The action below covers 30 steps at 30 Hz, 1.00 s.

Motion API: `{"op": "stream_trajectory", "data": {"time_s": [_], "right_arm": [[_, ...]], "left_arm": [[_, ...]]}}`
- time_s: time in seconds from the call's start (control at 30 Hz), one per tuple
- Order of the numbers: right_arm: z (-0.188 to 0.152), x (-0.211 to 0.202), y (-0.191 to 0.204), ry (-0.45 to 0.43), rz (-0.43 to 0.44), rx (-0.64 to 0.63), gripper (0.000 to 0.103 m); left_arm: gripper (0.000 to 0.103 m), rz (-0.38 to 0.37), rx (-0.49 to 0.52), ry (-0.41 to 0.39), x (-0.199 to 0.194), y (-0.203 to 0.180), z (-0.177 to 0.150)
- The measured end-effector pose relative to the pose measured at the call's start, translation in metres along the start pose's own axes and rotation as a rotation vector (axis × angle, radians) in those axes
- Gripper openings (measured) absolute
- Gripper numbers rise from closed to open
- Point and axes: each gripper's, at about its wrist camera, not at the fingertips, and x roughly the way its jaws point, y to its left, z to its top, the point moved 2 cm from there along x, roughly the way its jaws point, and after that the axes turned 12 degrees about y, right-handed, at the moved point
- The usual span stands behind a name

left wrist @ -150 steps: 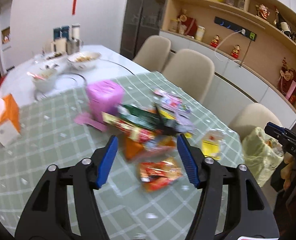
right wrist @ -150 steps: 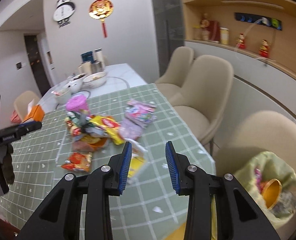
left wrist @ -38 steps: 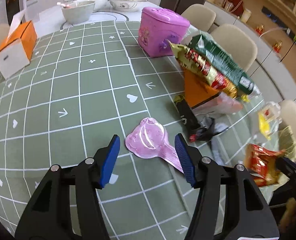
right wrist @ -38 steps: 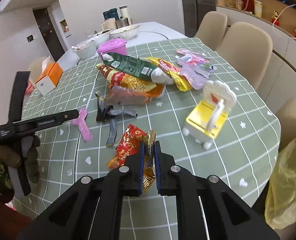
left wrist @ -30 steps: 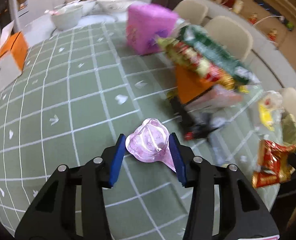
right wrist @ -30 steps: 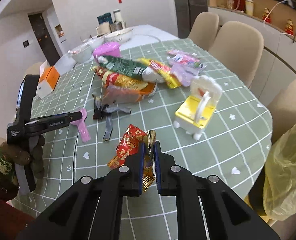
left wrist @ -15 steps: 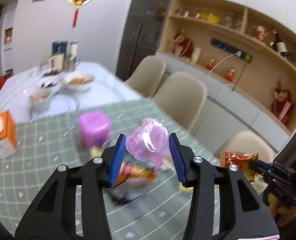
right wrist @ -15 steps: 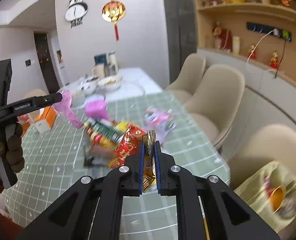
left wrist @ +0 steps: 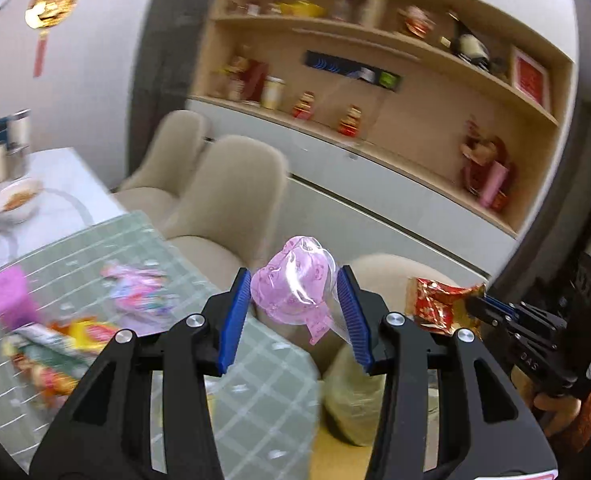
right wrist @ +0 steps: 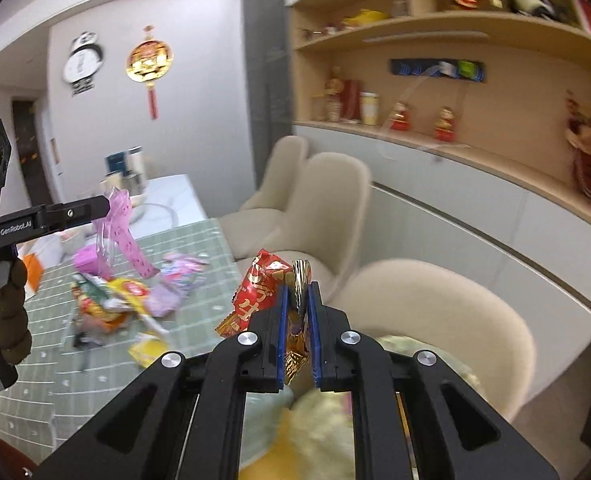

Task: Collect trash
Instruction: 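Carry both wrappers to the plastic bag and release them inside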

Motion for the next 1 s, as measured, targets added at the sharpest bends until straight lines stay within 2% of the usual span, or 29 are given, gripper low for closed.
{"op": "stream_trajectory", "data": {"time_s": [0.1,0.3,0.6,0.87,1.0], "right_arm": [[-0.01,0.003,-0.042,0.009,-0.031,0.042,0.011],[-0.027,0.011,-0.111,0.041,-0.091,0.104,0.011],[-0.041,0.028,-0.192,0.085,-0.123,0.203,0.011],[-0.047,0.032,-0.203,0.076,-0.119,0.222,0.011],[-0.046,0.04,-0.202,0.08,-0.082,0.224,0.011]], "left_arm": [[0.043,-0.057,0.047,0.048,0.043,-0.043,0.002],[0.043,-0.168,0.077,0.178,0.117,-0.104,-0.001],[0.043,-0.209,0.122,0.307,0.193,-0.159,-0.015],[0.043,-0.201,0.162,0.382,0.233,-0.179,-0.033],[0.052,-0.206,0.123,0.424,0.239,-0.17,-0.034]]}}
